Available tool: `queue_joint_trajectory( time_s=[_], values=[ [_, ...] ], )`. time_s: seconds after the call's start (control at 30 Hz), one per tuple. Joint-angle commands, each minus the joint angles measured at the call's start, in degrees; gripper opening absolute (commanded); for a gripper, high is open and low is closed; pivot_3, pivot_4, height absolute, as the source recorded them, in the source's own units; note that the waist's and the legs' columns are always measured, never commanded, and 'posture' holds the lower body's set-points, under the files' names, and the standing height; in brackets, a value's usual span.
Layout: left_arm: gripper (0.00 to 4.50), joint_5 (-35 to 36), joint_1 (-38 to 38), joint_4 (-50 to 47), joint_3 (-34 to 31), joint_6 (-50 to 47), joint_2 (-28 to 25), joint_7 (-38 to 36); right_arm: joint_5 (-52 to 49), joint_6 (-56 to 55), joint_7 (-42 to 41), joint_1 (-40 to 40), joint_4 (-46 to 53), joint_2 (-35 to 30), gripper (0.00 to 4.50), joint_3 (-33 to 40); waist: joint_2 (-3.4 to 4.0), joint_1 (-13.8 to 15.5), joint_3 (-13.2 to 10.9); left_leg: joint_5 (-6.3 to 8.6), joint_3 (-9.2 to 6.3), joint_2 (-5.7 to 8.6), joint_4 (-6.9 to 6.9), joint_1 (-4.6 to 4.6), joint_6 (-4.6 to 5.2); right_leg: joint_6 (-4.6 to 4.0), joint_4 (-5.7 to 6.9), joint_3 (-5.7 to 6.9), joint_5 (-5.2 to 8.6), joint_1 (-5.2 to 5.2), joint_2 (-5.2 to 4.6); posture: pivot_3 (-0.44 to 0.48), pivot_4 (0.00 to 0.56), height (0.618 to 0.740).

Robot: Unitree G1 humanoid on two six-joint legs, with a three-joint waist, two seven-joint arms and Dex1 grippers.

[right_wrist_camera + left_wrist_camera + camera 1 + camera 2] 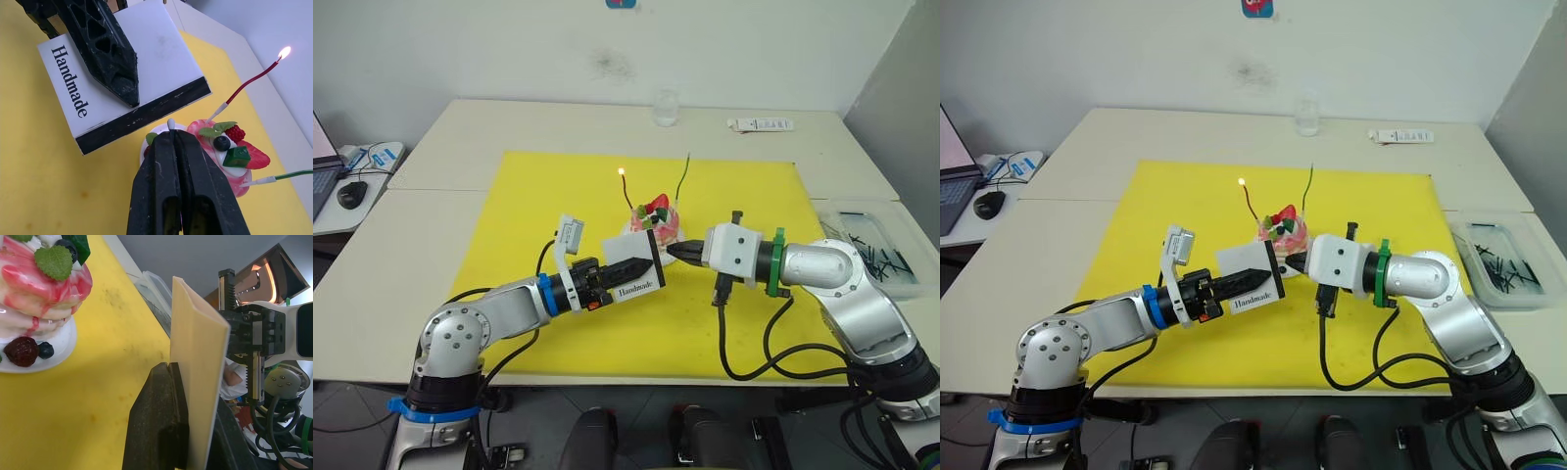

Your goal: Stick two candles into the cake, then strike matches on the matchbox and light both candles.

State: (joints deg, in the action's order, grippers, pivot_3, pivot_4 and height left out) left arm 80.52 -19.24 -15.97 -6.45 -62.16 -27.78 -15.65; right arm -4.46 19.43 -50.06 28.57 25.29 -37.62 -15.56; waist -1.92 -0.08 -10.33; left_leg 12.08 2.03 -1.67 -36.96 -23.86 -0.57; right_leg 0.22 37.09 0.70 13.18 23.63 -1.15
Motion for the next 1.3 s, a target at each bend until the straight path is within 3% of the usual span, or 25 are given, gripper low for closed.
queue_joint_trajectory(
  time_s=[0.03, 1.1, 1.27, 1.3],
  values=[
    [0.0, 1.2, -0.6, -1.6, -0.8, 0.3, 0.1, -0.3, 0.8, -1.6, -0.8, 1.4, 1.9, -0.4, 0.03, 0.1, 0.0, 0.0, 0.0, 0.0, 0.0, 0.0, 0.0, 0.0, 0.0, -0.01, 0.0, 0.0, 0.0, 0.0, 0.0, 0.0, 0.15, 0.74],
    [0.0, 1.1, -1.4, -0.9, -1.0, 0.8, 0.9, -1.0, 7.1, -6.3, -5.4, 1.9, -1.1, -1.0, 0.03, -3.6, 0.0, 0.0, 0.0, 0.0, -0.01, -0.01, 0.0, 0.01, 0.0, -0.02, 0.02, 0.01, 0.01, 0.0, -0.01, 0.0, 0.15, 0.74],
    [0.0, 4.7, -3.7, 0.6, -2.4, 1.6, 2.7, 1.3, 8.4, -8.5, -13.3, 1.1, -0.8, -6.0, 0.03, -7.6, -0.01, 0.1, 0.0, 0.0, -0.01, 0.0, 0.0, 0.01, 0.0, -0.02, 0.0, 0.03, 0.01, 0.0, -0.01, 0.0, 0.15, 0.74],
    [0.0, 8.1, -5.2, 1.5, -3.4, 2.0, 3.1, 3.2, 7.7, -9.0, -15.8, 0.6, -0.5, -8.4, 0.03, -7.4, -0.03, 0.3, 0.0, 0.0, -0.03, 0.0, -0.01, 0.0, 0.0, -0.02, -0.01, 0.05, 0.01, -0.01, -0.02, 0.0, 0.15, 0.74]
  ],
)
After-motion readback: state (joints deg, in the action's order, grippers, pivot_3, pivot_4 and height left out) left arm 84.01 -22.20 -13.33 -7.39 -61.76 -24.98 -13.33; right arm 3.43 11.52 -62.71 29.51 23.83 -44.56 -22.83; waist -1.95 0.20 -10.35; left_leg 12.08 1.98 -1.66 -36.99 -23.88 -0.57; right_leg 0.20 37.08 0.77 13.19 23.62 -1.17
